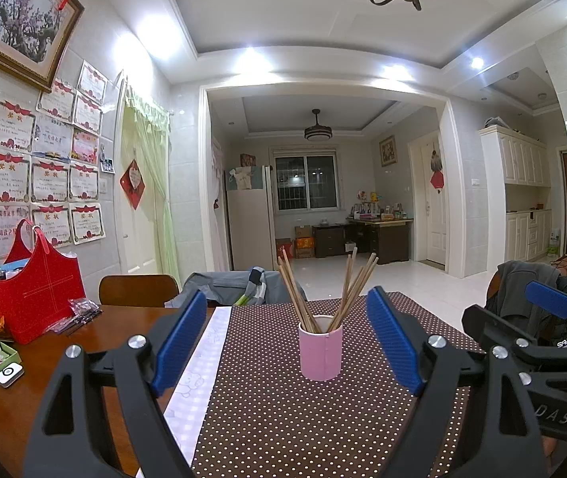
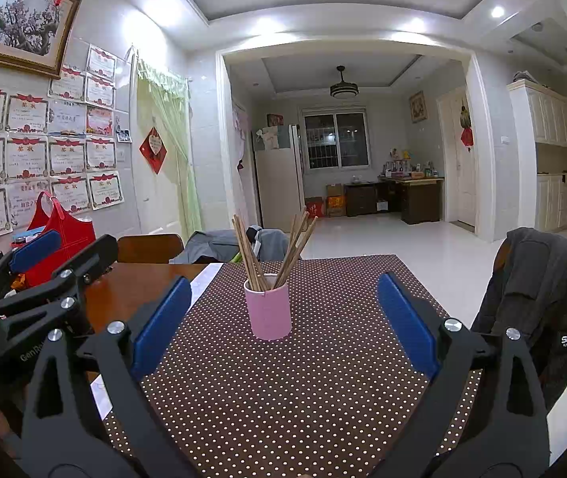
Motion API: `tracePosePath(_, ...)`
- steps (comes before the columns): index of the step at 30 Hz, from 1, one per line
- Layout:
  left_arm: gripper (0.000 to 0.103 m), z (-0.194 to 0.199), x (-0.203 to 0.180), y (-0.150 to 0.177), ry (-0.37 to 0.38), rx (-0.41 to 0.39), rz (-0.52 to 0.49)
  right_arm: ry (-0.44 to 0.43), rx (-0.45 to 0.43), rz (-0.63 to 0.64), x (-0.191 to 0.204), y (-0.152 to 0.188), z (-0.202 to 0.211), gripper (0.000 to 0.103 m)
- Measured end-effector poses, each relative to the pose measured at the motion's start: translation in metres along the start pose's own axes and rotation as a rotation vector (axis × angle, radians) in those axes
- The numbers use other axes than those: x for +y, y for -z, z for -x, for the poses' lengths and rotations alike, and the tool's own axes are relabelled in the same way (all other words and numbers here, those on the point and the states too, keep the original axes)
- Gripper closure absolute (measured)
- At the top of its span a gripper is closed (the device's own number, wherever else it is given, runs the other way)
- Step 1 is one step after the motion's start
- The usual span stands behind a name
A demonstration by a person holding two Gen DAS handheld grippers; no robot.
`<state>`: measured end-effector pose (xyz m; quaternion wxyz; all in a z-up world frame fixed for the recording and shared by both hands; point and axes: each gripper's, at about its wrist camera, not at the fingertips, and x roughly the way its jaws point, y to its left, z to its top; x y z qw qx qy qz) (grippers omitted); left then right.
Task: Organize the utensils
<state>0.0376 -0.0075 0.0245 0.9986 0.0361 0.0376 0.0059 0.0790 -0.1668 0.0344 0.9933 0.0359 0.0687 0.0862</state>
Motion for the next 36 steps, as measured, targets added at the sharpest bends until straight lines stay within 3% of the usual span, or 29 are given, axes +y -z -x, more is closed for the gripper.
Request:
tracePosePath(28,0.022,-0.005,0.002,0.003,0.004,0.009,-0.001,-0.003,0.013,-0.009,0.002,0.003,0.001,0.010)
tracePosePath(36,0.022,-0.027,0.005,0.015,0.019,0.077,0.003,-0.010,0.059,-0.028,-0.001,0.014,-0.013,0.010)
